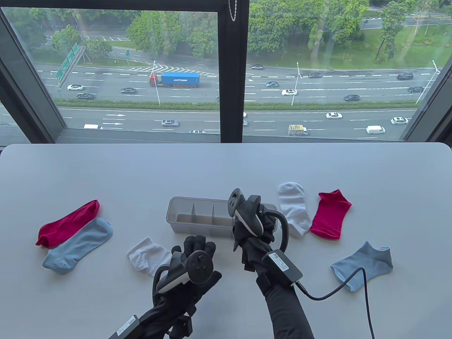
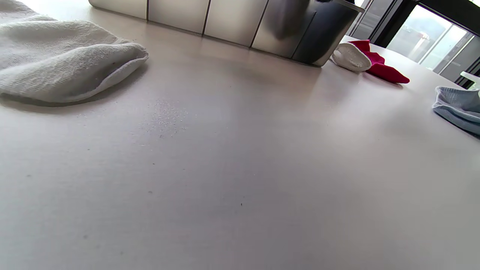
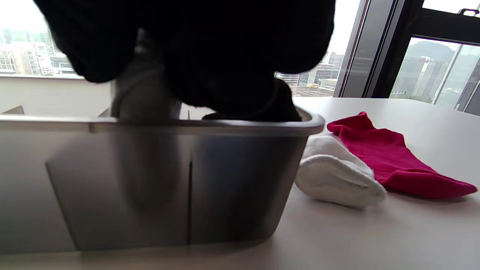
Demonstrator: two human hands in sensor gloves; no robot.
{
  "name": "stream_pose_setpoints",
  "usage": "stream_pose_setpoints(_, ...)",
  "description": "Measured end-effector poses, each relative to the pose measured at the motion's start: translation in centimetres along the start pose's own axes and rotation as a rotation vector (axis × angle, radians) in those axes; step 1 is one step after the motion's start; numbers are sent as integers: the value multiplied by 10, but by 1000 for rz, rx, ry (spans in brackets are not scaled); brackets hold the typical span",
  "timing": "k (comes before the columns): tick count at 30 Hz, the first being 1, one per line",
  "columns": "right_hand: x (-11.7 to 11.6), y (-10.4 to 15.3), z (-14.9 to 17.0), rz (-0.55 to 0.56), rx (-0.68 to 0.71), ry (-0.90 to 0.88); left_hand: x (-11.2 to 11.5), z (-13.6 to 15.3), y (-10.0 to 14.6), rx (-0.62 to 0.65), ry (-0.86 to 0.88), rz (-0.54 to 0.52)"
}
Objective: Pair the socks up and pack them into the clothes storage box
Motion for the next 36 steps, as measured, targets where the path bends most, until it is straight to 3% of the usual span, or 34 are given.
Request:
stream_pose_setpoints(2,-2,1,-2,-12,0,31,0,0,0,1,-4,4)
stream_pose_setpoints(4,7,6,6,59,39,-30,0,1,0,3,3,4)
stream_pose_setpoints(8,43,6,54,158,20,-148,-3,4,1,-5,30,-8)
stream_pose_setpoints(11,51,-4,100,99,10,-150,-6,3,2,1,38,-19)
stream_pose_setpoints(13,38,-9,120,36,-14,-122,-7,2,3,10,38,-25)
stream_pose_setpoints(17,-10,-19,136,-95,11,18,-5,1,2,17,30,-16)
stream_pose_setpoints(23,-57,-35,122,-89,-53,55,-8,3,4,20,52,-23)
stream_pose_setpoints(28,-74,-48,115,-48,-136,89,-10,6,4,20,83,-32)
stream_pose_setpoints(31,-64,-48,121,1,-161,45,-11,7,3,23,92,-33)
stream_pose_setpoints(33,-43,-44,127,55,-159,-17,-12,7,3,30,100,-38)
stream_pose_setpoints(36,15,-25,138,180,-111,-137,-15,6,5,47,109,-57)
Point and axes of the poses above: the tracker on the back of each hand, its own z axis roughly to the little-finger side, its own y axis roughly from the fingertips to the wrist, x = y × z, the point moved 1 cm from there along -y, roughly from the wrist to the fingertips
